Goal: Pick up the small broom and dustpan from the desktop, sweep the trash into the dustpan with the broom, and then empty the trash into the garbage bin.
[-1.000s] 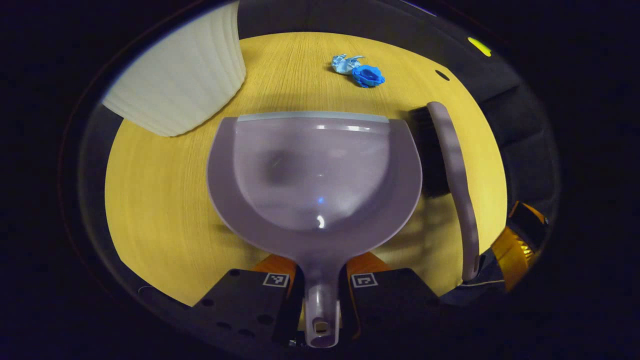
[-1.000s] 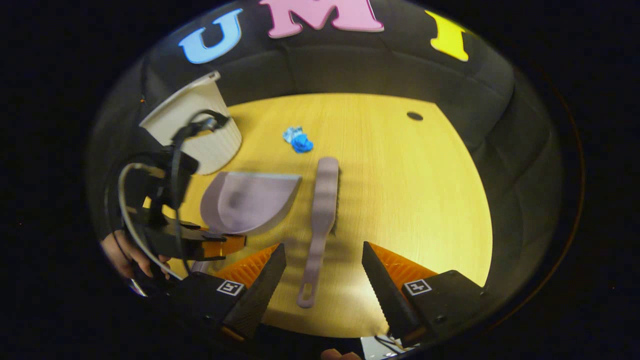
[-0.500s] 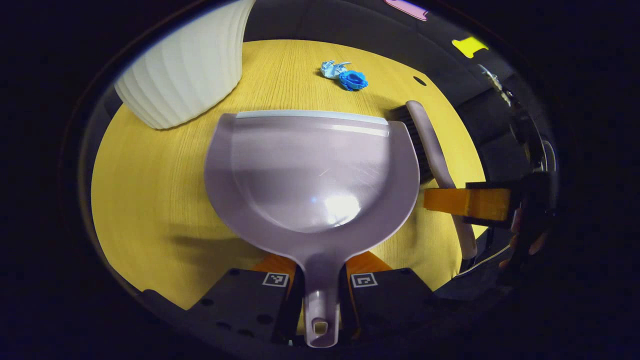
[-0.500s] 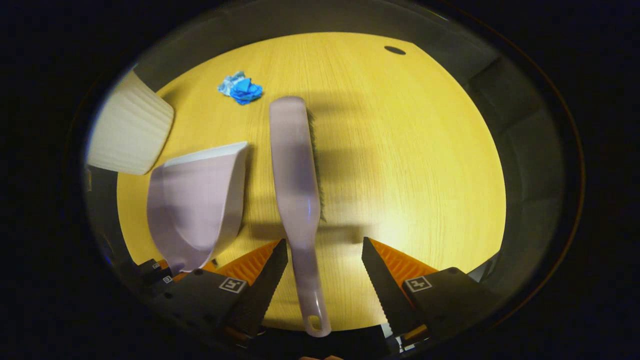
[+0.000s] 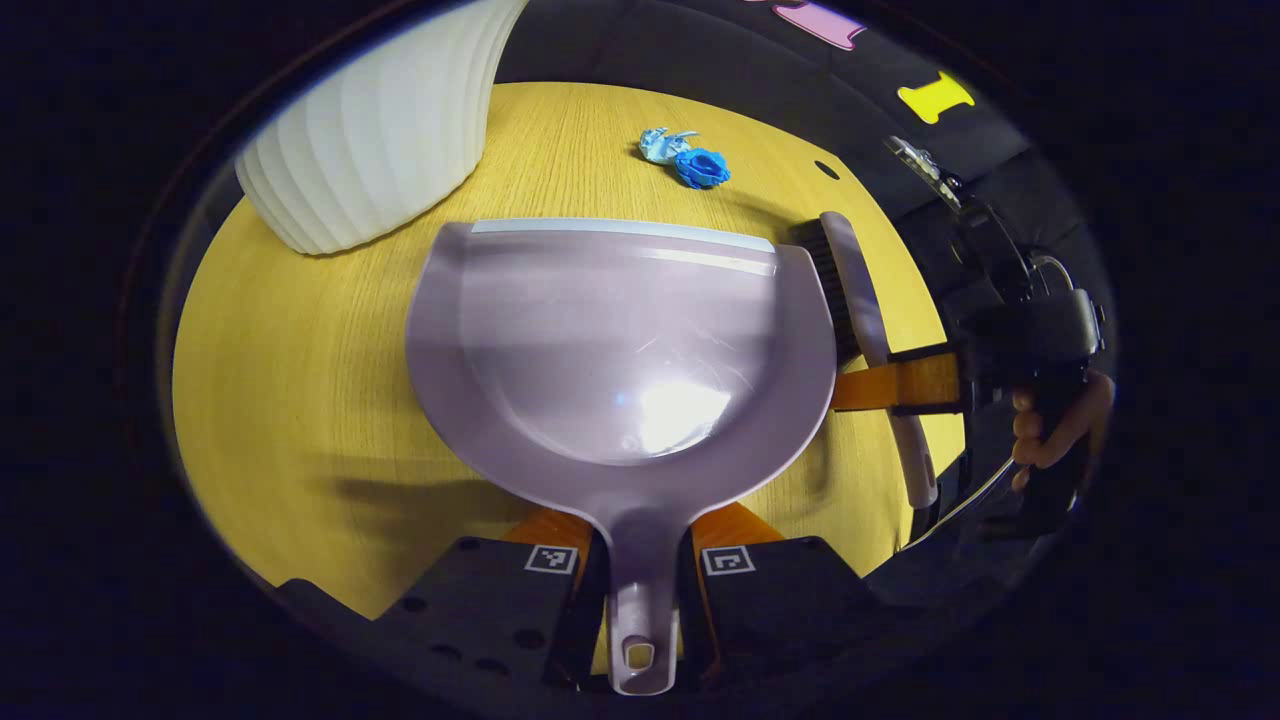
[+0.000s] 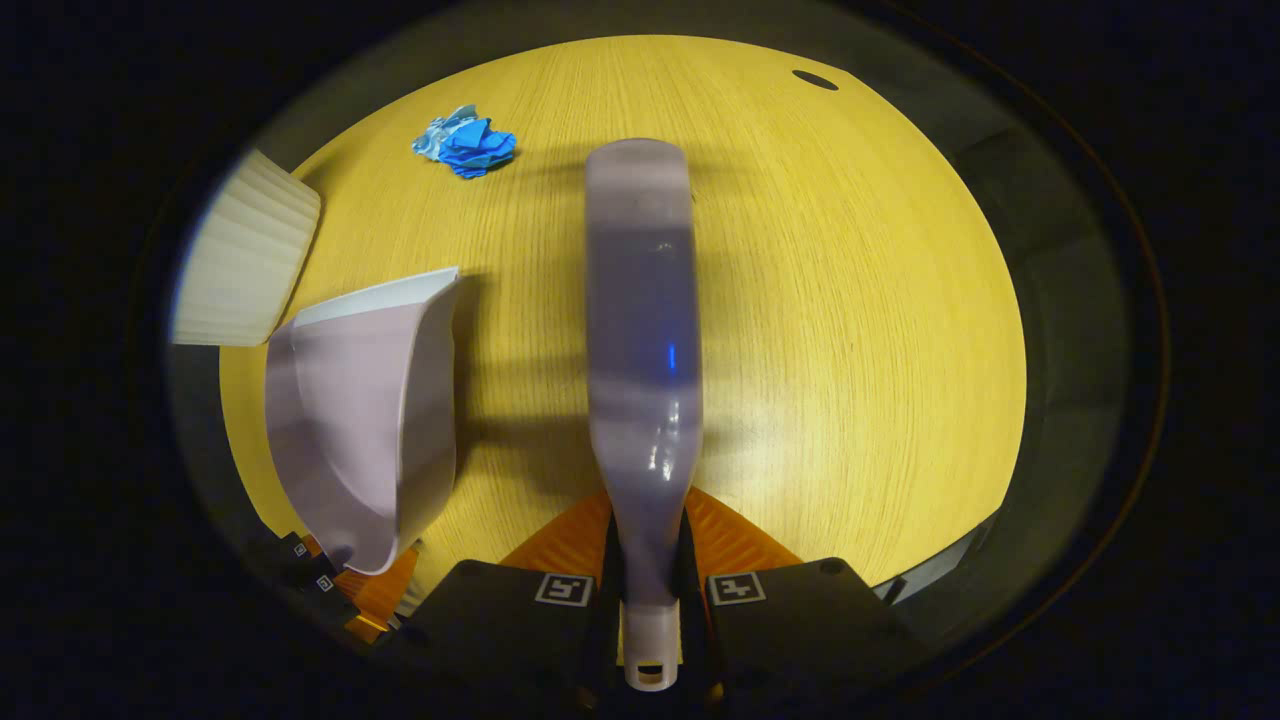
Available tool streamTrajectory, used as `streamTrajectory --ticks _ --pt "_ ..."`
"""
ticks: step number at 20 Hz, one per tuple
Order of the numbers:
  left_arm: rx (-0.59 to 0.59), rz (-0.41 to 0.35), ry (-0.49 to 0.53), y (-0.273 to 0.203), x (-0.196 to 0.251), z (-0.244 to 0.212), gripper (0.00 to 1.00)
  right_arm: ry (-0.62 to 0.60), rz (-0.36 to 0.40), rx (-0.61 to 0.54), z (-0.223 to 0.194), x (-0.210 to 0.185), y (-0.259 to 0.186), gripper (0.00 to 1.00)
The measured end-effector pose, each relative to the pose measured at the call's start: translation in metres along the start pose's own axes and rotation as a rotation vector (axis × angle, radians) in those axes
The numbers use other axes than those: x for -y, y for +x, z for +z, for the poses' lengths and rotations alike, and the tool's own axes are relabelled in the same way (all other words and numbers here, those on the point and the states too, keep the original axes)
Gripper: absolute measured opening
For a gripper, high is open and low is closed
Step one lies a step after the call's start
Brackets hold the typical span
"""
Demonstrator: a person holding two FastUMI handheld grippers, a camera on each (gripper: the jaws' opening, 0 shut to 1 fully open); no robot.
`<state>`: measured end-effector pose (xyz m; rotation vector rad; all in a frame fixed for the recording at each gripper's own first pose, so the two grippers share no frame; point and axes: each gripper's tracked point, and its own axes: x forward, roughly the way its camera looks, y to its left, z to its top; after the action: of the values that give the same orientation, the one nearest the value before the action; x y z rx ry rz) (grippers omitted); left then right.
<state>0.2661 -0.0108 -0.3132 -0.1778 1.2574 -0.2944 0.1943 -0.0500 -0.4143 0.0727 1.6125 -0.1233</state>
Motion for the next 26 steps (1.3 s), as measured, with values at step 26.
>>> streamTrajectory --ticks 26 --pt "-0.270 0.104 0.462 -0.021 -0.084 0.080 0.29 -0.740 -0.044 0.129 0.249 -0.045 -0.012 0.27"
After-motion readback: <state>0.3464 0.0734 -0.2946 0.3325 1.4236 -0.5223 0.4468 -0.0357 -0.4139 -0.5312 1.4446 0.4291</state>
